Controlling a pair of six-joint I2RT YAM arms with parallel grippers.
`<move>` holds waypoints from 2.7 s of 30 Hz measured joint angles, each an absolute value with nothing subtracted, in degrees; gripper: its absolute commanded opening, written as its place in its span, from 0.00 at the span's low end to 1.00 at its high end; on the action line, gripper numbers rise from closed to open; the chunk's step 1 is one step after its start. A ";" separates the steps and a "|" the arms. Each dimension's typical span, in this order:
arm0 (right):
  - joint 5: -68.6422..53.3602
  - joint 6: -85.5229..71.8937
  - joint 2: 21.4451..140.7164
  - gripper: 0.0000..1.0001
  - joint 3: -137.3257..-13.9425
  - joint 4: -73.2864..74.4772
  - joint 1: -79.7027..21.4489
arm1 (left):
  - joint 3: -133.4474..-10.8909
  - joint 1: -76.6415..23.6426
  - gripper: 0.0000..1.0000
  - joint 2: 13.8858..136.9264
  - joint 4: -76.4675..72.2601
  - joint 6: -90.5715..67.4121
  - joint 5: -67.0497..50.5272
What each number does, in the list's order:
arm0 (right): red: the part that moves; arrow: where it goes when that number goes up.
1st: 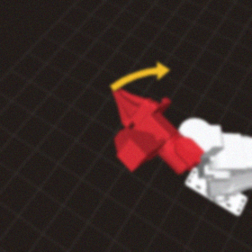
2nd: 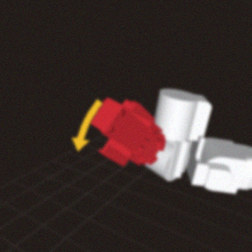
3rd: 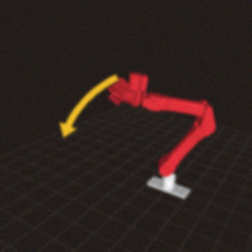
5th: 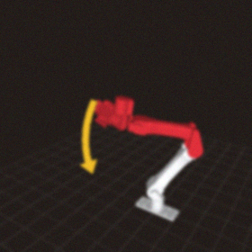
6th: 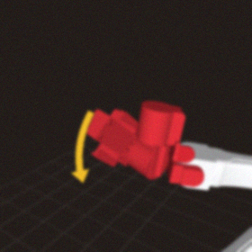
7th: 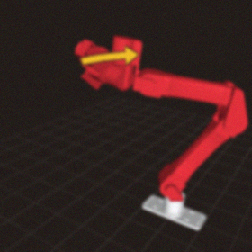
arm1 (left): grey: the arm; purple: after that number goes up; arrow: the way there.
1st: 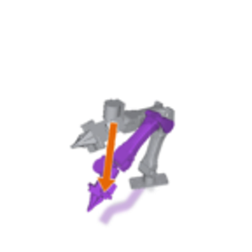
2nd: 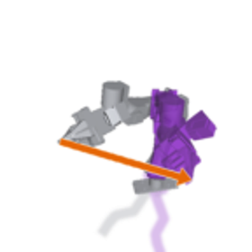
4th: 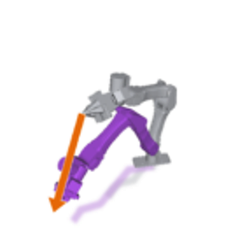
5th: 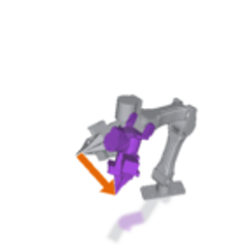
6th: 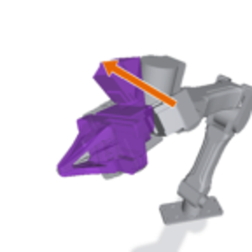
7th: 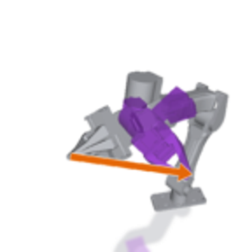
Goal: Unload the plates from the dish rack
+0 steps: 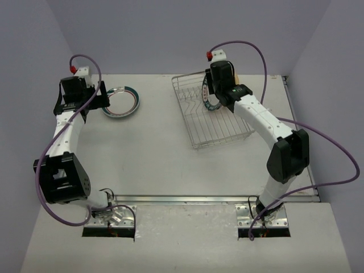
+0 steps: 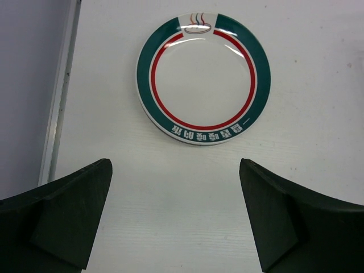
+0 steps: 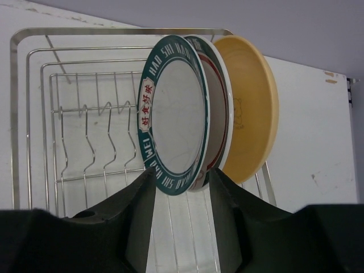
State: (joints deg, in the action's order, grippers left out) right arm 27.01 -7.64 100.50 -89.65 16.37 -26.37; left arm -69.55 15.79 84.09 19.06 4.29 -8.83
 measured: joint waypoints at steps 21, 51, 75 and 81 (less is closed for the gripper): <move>30.32 -5.49 109.82 0.41 -96.62 15.31 -22.64 | -67.59 13.45 0.95 80.44 18.26 4.00 -8.14; 28.51 -9.34 118.48 0.00 -100.75 16.19 -19.74 | -67.59 12.71 0.96 80.84 18.26 2.26 -7.81; 36.08 -6.71 110.57 0.00 -101.52 15.48 -20.75 | -67.59 11.96 1.00 80.86 18.26 1.04 -7.76; 37.32 8.73 106.93 0.00 -97.03 -0.46 -28.16 | -67.59 11.73 1.00 80.29 18.25 1.02 -9.07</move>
